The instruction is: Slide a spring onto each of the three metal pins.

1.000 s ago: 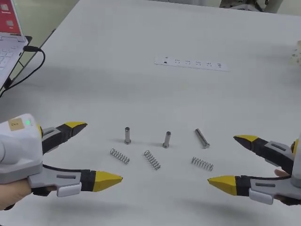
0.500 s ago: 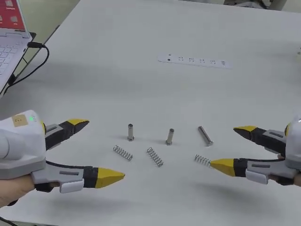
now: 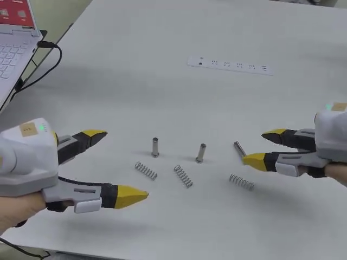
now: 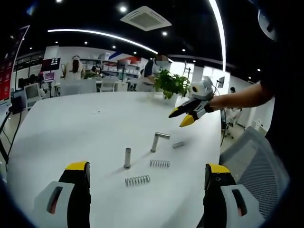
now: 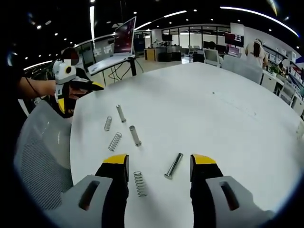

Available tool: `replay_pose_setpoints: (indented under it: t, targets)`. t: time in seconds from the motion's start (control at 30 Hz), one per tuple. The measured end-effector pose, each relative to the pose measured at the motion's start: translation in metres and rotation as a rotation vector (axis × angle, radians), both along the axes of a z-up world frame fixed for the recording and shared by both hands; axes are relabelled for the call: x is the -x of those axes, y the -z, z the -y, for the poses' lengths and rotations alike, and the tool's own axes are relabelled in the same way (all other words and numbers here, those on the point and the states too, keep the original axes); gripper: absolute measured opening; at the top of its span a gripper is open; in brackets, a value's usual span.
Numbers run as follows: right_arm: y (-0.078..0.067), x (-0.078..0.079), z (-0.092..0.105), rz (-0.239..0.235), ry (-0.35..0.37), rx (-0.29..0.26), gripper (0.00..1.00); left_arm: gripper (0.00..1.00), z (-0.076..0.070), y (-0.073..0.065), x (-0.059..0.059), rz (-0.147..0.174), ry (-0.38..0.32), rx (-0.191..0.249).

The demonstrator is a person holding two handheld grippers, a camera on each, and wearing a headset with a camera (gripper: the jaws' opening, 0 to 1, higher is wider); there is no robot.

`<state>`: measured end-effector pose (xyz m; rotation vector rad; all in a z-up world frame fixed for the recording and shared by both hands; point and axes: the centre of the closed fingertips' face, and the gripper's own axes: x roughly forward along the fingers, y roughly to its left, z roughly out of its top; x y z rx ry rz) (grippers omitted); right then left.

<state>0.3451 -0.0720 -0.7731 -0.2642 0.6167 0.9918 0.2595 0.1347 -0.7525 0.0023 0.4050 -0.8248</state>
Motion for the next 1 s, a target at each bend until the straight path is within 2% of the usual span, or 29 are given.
replay_pose_setpoints:
  t: [0.2, 0.5, 0.6, 0.67, 0.77, 0.9, 1.0]
  targets:
    - [0.01, -0.012, 0.0, -0.021, 0.01, 0.052, 0.48, 0.98, -0.001, 0.0, 0.0, 0.0, -0.009, 0.002]
    - [0.018, -0.024, -0.002, -0.056, 0.033, 0.082, 0.44, 0.98, 0.001, 0.0, 0.0, -0.003, -0.005, 0.004]
    - [0.023, -0.029, -0.002, -0.088, 0.055, 0.09, 0.42, 0.98, 0.003, 0.0, 0.0, -0.003, 0.0, 0.003]
    - [0.03, -0.03, 0.001, -0.137, 0.082, 0.102, 0.38, 0.98, 0.004, -0.001, 0.0, 0.001, 0.001, 0.005]
    - [0.036, -0.035, 0.003, -0.167, 0.106, 0.11, 0.34, 0.98, 0.005, -0.002, 0.0, 0.002, 0.001, 0.009]
    - [0.04, -0.041, 0.005, -0.183, 0.119, 0.134, 0.29, 0.98, 0.003, 0.0, 0.0, -0.003, 0.001, 0.003]
    - [0.042, -0.044, 0.002, -0.217, 0.13, 0.126, 0.25, 0.98, 0.003, 0.0, 0.001, -0.006, -0.003, 0.006]
